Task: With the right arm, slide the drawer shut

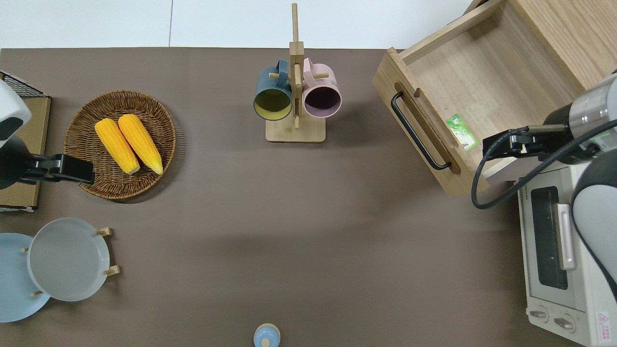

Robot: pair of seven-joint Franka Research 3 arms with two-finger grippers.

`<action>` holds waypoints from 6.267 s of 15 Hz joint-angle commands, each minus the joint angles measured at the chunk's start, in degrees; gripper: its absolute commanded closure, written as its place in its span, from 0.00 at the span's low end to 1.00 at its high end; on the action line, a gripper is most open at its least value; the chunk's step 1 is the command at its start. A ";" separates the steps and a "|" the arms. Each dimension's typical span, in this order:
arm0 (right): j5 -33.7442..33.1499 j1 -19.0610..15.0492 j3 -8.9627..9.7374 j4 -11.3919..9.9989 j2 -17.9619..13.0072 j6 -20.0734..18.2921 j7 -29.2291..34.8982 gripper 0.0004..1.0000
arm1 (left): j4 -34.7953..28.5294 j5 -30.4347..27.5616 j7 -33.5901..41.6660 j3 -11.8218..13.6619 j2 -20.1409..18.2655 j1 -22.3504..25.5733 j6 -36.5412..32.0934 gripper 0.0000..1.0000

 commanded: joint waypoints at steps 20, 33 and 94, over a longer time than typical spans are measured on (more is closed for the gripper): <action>-0.96 -1.05 0.38 -0.36 -0.59 -0.59 -1.66 1.00 | 1.49 0.98 0.55 -0.37 0.65 0.22 -1.13 0.01; -3.51 2.81 1.08 5.52 -1.11 -3.75 4.29 1.00 | 1.49 0.98 0.55 -0.37 0.65 0.22 -1.13 0.01; -10.01 7.84 -3.05 1.93 18.75 23.84 61.72 1.00 | 1.49 0.98 0.55 -0.37 0.65 0.22 -1.13 0.01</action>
